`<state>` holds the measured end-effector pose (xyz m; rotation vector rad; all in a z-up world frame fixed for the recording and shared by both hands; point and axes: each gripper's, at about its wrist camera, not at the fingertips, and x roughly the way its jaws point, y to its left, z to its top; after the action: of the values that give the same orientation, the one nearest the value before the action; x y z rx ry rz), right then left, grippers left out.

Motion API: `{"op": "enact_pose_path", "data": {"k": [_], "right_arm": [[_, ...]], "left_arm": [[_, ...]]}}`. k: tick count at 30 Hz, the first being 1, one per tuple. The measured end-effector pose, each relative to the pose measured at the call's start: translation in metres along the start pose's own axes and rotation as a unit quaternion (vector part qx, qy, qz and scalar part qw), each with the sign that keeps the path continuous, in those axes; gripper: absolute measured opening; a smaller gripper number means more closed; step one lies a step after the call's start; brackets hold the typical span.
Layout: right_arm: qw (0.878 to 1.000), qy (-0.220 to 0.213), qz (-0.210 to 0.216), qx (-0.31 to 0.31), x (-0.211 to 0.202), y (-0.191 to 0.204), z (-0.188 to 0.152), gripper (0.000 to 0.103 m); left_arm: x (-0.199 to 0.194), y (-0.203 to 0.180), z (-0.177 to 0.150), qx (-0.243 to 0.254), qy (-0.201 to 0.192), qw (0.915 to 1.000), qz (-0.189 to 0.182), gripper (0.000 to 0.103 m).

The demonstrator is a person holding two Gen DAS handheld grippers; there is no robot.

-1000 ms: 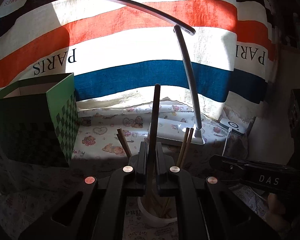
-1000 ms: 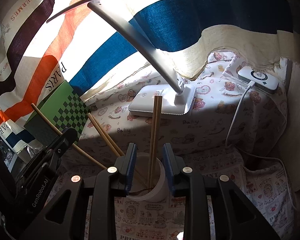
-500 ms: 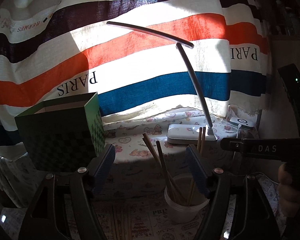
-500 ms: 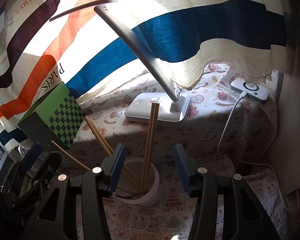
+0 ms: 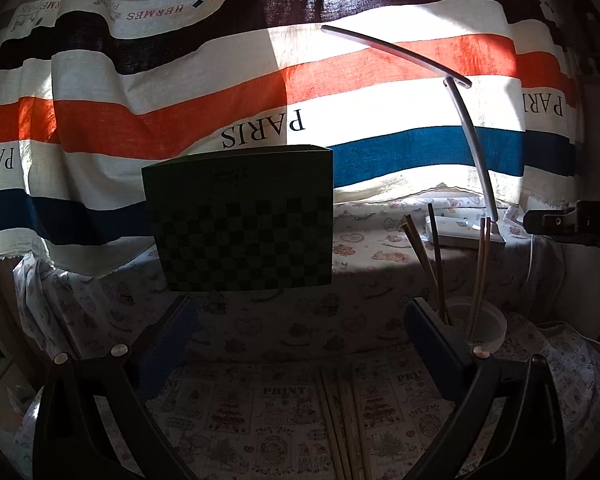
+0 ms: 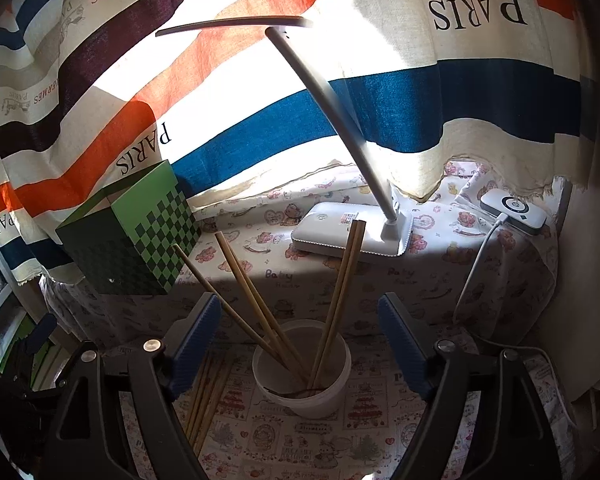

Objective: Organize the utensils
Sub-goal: 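Open both tools to release their items into the clear cup, then withdraw both open tools back toward the remaining chopsticks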

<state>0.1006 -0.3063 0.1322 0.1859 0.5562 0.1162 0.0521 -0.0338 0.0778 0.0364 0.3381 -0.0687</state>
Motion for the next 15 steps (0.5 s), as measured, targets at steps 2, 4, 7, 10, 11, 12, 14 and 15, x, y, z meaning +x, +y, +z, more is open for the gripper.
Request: {"op": "enact_pose_path", "data": {"k": [2,4,7,10,11,12,14,15], "right_arm": [[1.0,-0.004,0.002,-0.008,-0.004,0.005,-0.001,0.083],[1.0,-0.008,0.004,-0.019,-0.009,0.01,-0.002,0.083],[1.0,-0.018,0.006,-0.022,-0.02,0.015,-0.004,0.083],[0.999,-0.028,0.015,-0.024,-0.033,0.02,-0.005,0.083],[0.999,-0.032,0.016,-0.024,-0.037,0.022,-0.006,0.084],[0.999,-0.037,0.017,-0.025,-0.041,0.025,-0.007,0.084],[0.999,-0.044,0.015,-0.027,-0.048,0.031,-0.011,0.084],[0.998,-0.045,0.014,-0.03,-0.05,0.035,-0.013,0.084]], "left_arm": [[-0.004,0.008,-0.01,-0.007,0.001,1.0,0.001,0.102],[-0.006,0.014,-0.019,-0.013,0.005,0.9999,0.0,0.102],[-0.005,0.02,-0.031,-0.013,0.019,0.9997,0.012,0.102],[0.004,0.019,-0.037,0.01,0.05,0.9959,0.075,0.102],[0.004,0.02,-0.039,0.01,0.05,0.996,0.073,0.102],[0.004,0.022,-0.041,0.007,0.053,0.9964,0.066,0.102],[0.003,0.027,-0.044,-0.008,0.07,0.9964,0.046,0.102],[0.003,0.029,-0.045,-0.017,0.076,0.9964,0.034,0.102]]}}
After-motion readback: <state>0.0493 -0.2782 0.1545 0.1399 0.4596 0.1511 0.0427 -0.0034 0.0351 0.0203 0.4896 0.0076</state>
